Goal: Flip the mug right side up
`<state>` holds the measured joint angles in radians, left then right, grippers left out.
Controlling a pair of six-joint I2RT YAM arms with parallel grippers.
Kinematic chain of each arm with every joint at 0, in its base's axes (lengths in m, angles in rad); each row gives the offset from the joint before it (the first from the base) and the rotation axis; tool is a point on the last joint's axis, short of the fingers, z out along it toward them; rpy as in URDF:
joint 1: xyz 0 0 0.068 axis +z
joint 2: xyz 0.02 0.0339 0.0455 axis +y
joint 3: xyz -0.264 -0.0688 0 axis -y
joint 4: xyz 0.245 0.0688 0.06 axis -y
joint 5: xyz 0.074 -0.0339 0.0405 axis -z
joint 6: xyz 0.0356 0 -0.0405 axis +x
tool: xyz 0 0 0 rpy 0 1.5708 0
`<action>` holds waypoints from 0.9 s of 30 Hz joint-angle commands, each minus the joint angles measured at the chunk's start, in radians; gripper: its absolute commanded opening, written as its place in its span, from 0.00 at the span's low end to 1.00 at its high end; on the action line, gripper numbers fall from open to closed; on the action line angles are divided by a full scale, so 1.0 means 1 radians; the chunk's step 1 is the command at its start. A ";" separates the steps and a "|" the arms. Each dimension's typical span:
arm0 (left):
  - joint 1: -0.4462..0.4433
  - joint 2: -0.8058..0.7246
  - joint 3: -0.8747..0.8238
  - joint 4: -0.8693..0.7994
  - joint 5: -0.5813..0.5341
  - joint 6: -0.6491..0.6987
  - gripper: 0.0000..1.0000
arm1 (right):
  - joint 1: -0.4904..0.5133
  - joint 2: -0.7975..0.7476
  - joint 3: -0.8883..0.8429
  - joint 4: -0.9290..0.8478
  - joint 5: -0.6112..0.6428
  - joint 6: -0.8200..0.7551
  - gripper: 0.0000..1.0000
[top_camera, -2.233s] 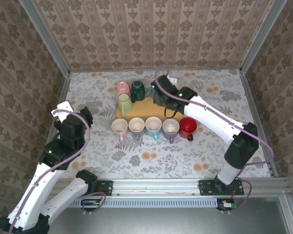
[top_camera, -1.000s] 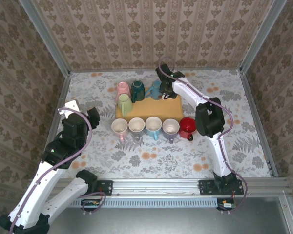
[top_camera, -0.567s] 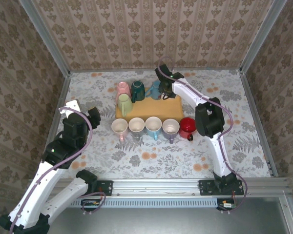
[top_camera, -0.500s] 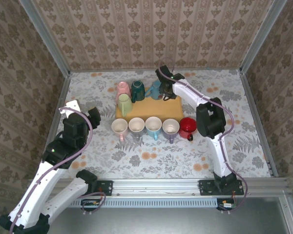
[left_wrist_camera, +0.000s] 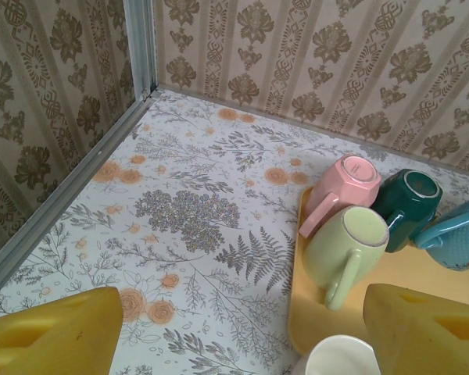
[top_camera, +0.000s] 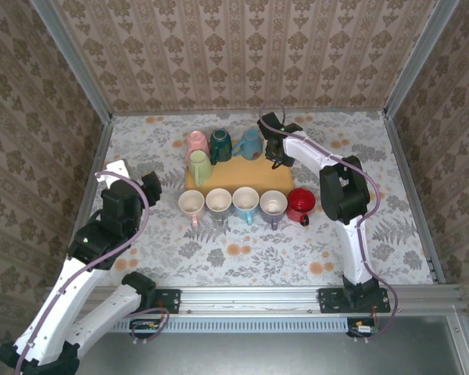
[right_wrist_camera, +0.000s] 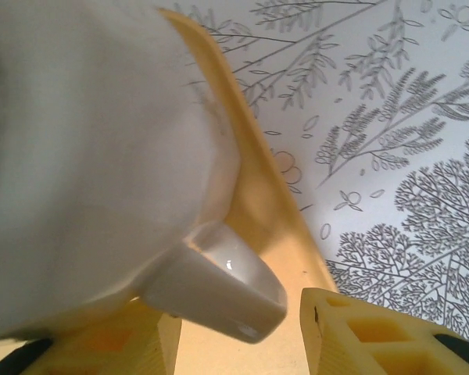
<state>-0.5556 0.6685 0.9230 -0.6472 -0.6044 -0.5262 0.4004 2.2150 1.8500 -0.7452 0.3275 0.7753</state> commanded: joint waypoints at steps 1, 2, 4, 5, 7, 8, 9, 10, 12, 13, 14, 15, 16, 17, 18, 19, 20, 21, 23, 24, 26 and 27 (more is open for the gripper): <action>-0.004 0.003 -0.011 0.021 0.009 0.018 0.82 | -0.022 0.021 0.036 0.048 -0.108 -0.125 0.46; -0.004 0.006 -0.013 0.024 0.014 0.019 0.82 | -0.030 0.027 0.034 0.061 -0.155 -0.157 0.46; -0.004 0.008 -0.015 0.030 0.026 0.023 0.81 | -0.046 0.035 0.028 0.078 -0.226 -0.217 0.44; -0.004 0.009 -0.016 0.032 0.030 0.023 0.81 | -0.054 0.035 0.019 0.091 -0.261 -0.250 0.44; -0.004 0.013 -0.016 0.034 0.036 0.025 0.81 | -0.067 0.027 -0.003 0.111 -0.302 -0.289 0.42; -0.004 0.015 -0.016 0.034 0.040 0.025 0.81 | -0.074 0.020 -0.018 0.125 -0.319 -0.309 0.42; -0.004 0.017 -0.017 0.035 0.041 0.025 0.81 | -0.079 0.015 -0.027 0.133 -0.328 -0.322 0.41; -0.004 0.019 -0.017 0.037 0.045 0.025 0.81 | -0.082 0.011 -0.033 0.136 -0.333 -0.333 0.41; -0.003 0.023 -0.019 0.040 0.053 0.026 0.81 | -0.091 0.009 -0.028 0.130 -0.344 -0.355 0.39; -0.003 0.024 -0.018 0.040 0.057 0.026 0.81 | -0.095 0.009 -0.025 0.126 -0.342 -0.364 0.38; -0.001 0.026 -0.018 0.041 0.059 0.026 0.81 | -0.097 0.009 -0.023 0.125 -0.342 -0.376 0.36; 0.000 0.028 -0.019 0.042 0.062 0.025 0.81 | -0.098 0.010 -0.021 0.125 -0.343 -0.385 0.35; 0.000 0.029 -0.018 0.042 0.063 0.025 0.81 | -0.101 0.014 -0.016 0.124 -0.342 -0.395 0.35; 0.003 0.030 -0.019 0.041 0.060 0.023 0.81 | -0.103 0.021 -0.008 0.119 -0.339 -0.401 0.33; 0.005 0.031 -0.019 0.041 0.058 0.022 0.81 | -0.106 0.029 0.003 0.109 -0.337 -0.407 0.32; 0.006 0.032 -0.019 0.039 0.057 0.020 0.81 | -0.110 0.040 0.015 0.098 -0.337 -0.412 0.30; 0.006 0.032 -0.019 0.037 0.057 0.020 0.81 | -0.114 0.049 0.027 0.091 -0.337 -0.416 0.28; 0.006 0.032 -0.019 0.037 0.057 0.019 0.81 | -0.117 0.055 0.034 0.089 -0.340 -0.421 0.26; 0.008 0.032 -0.019 0.039 0.057 0.021 0.81 | -0.120 0.065 0.047 0.084 -0.341 -0.431 0.21; 0.008 0.032 -0.019 0.038 0.057 0.022 0.81 | -0.120 0.068 0.051 0.081 -0.343 -0.437 0.18; 0.010 0.032 -0.019 0.038 0.057 0.023 0.81 | -0.120 0.072 0.057 0.073 -0.346 -0.445 0.13; 0.011 0.032 -0.019 0.039 0.058 0.023 0.81 | -0.120 0.067 0.057 0.072 -0.345 -0.446 0.10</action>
<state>-0.5541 0.7033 0.9100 -0.6228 -0.5526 -0.5190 0.2970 2.2532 1.8812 -0.6590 -0.0284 0.3485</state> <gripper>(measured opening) 0.813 0.182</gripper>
